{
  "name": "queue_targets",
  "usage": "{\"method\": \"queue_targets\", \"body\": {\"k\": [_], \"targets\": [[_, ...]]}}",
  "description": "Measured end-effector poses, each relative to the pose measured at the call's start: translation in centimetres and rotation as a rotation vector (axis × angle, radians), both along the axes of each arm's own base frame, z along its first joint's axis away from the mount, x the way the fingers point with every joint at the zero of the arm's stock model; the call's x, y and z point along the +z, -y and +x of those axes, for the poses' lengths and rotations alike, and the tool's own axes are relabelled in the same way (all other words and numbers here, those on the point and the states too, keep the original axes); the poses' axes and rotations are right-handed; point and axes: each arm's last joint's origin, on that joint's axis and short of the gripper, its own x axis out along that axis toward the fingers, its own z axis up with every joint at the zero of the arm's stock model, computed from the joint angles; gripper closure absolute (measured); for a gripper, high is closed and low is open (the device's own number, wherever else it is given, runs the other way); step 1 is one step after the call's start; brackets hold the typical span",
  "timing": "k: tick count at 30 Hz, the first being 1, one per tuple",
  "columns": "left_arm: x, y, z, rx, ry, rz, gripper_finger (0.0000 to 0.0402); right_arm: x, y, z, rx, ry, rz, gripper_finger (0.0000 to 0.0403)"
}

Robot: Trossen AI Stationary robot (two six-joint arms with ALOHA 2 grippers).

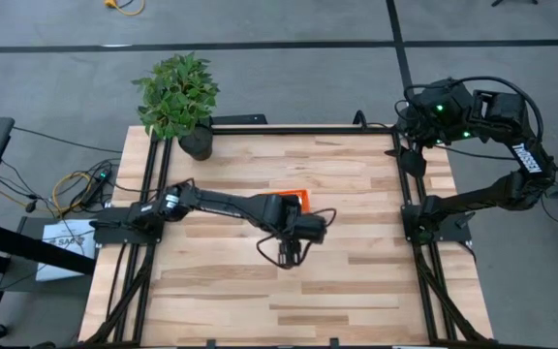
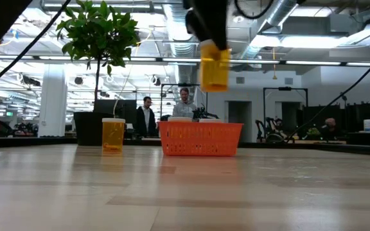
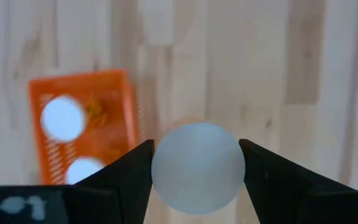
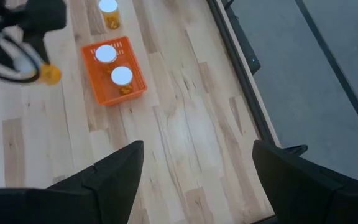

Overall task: Pick and place pill bottles into a basket
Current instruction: Put the orange pill bottle into the orange bin

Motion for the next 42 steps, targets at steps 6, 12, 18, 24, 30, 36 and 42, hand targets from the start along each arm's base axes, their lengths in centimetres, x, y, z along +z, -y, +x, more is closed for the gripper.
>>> {"method": "queue_targets", "body": {"k": [6,12,18,24,30,36,42], "targets": [[0.0,-1.9,-0.7,0.010,-0.088,0.052,0.0191,0.0,0.0,0.0,0.007,-0.003,-0.005,0.0107],[0.0,-3.9,-0.4,-0.041,-0.101,0.075,0.0191,0.0,0.0,0.0,0.006,-0.002,-0.005,0.0107],[0.0,-5.8,-0.1,-0.115,-0.105,0.087,0.0191,0.0,0.0,0.0,-0.015,0.003,0.008,0.0107],[0.2,-6.9,0.5,-0.187,-0.048,0.034,0.0191,0.0,0.0,0.0,-0.036,0.010,0.023,0.0107],[-0.2,-7.4,0.8,-0.257,-0.034,0.031,0.0191,0.0,0.0,0.0,-0.036,0.010,0.024,0.0107],[-1.0,-8.6,0.8,-0.281,-0.059,-0.009,0.0191,0.0,0.0,0.0,-0.037,0.010,0.024,0.0107],[-1.0,-9.2,0.8,-0.308,-0.057,-0.016,0.0191,0.0,0.0,0.0,-0.037,0.011,0.025,0.0107]]}}
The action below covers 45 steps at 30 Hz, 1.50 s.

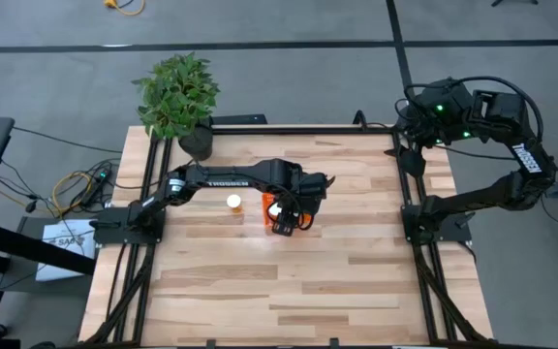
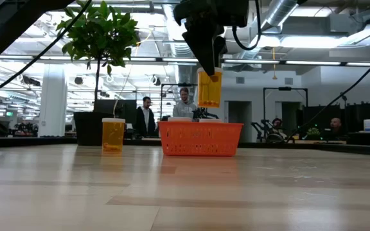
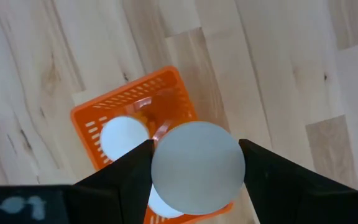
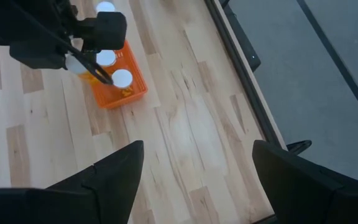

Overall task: Pick and place pill bottles into a basket
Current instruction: Put the orange pill bottle into the orange bin

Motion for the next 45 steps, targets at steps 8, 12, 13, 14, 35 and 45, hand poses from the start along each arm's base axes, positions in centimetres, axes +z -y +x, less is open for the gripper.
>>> {"method": "queue_targets", "body": {"k": [8,12,13,14,35,45], "targets": [[0.0,-0.7,0.0,-0.027,0.003,0.010,0.0191,0.0,0.0,0.0,-0.006,0.002,0.004,0.0107],[0.0,-1.0,0.1,-0.038,0.012,0.002,0.0191,0.0,0.0,0.0,-0.012,0.004,0.009,0.0107],[0.0,-1.0,0.1,-0.040,0.012,0.003,0.0191,0.0,0.0,0.0,-0.014,0.004,0.010,0.0107],[0.0,-1.0,0.1,-0.041,0.012,0.003,0.0191,0.0,0.0,0.0,-0.014,0.004,0.010,0.0107],[0.5,-1.7,-1.6,-0.041,-0.091,0.017,0.0191,-0.4,0.6,1.3,-0.027,-0.027,0.034,0.0107],[-1.4,-1.9,-0.8,-0.076,-0.048,-0.040,0.0191,-0.7,0.9,2.1,-0.024,-0.049,0.041,0.0107]]}}
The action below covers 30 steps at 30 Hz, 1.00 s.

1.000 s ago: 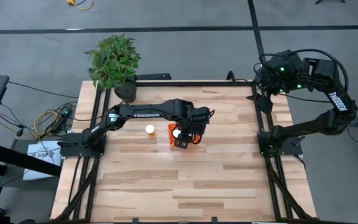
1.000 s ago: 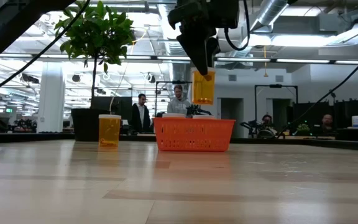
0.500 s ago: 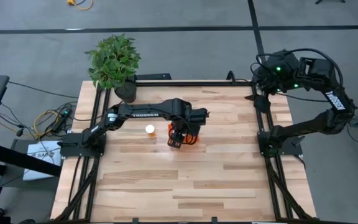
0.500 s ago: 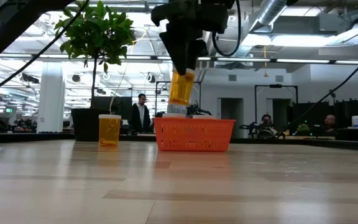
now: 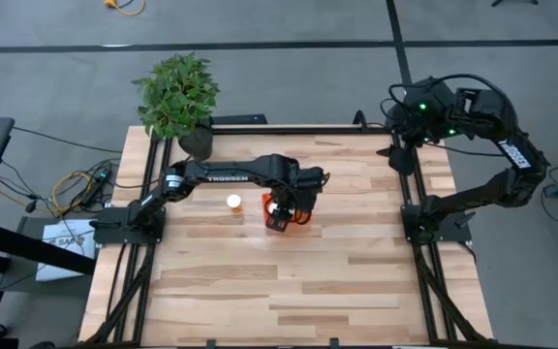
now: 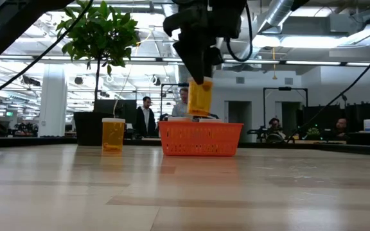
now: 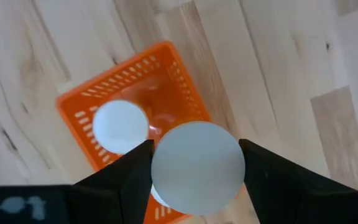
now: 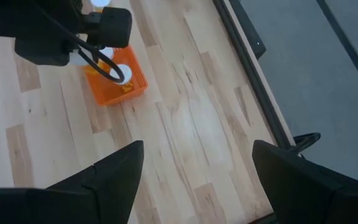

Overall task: Pick and place pill bottles into a basket
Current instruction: Put the orange pill bottle into the orange bin

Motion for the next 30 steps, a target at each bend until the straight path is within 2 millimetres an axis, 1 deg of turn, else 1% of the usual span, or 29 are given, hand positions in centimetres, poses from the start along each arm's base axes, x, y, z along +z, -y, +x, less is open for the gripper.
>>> {"method": "queue_targets", "body": {"k": [11,15,21,30], "targets": [[0.1,0.0,0.5,-0.017,0.052,-0.008,0.0191,0.0,0.0,0.0,0.003,0.000,-0.003,0.0107],[-0.2,0.1,0.6,-0.011,0.049,-0.035,0.0191,0.0,0.0,0.0,0.003,0.000,-0.003,0.0107],[-1.5,-0.2,0.6,0.003,0.025,-0.082,0.0191,0.0,0.0,0.0,0.003,0.000,-0.003,0.0107],[-1.7,-0.7,0.6,0.008,0.021,-0.058,0.0191,0.0,0.0,0.0,0.003,0.000,-0.004,0.0107]]}}
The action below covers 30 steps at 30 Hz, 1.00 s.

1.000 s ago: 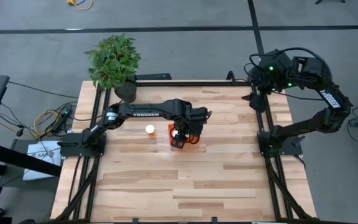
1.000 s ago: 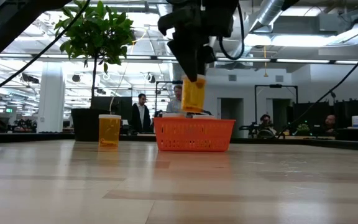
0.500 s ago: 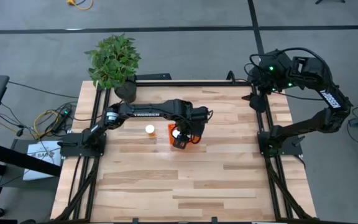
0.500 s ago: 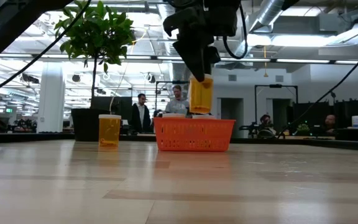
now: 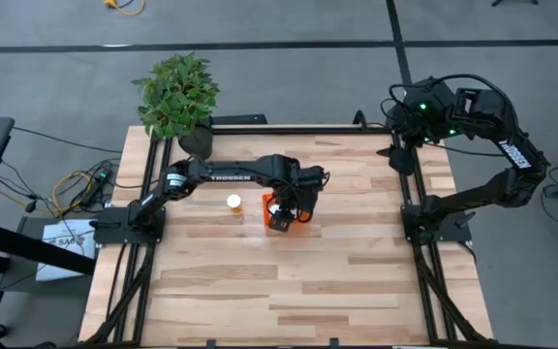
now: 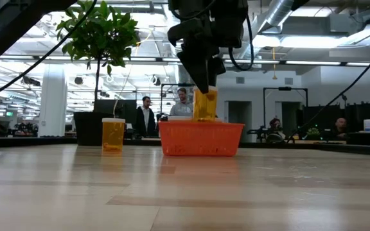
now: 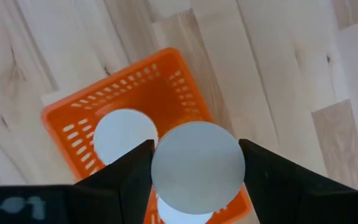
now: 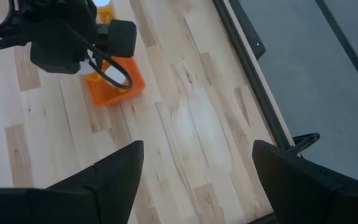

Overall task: Pick and place pill bottles into a basket
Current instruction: Put the orange pill bottle into the orange bin

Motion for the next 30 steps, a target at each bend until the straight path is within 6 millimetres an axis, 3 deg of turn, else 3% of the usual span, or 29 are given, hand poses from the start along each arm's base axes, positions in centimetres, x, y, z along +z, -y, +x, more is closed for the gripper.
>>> {"method": "queue_targets", "body": {"k": [14,21,30], "targets": [[0.0,-1.2,-0.2,-0.006,-0.005,0.014,0.0191,0.0,0.0,0.0,0.000,0.000,0.000,0.0107],[-1.4,-1.2,-0.4,-0.014,-0.035,-0.029,0.0184,0.0,0.0,0.0,0.000,0.000,0.000,0.0107],[-1.5,-1.5,-0.3,-0.019,-0.024,-0.013,0.0182,0.0,0.0,0.0,0.000,0.000,0.000,0.0107]]}}
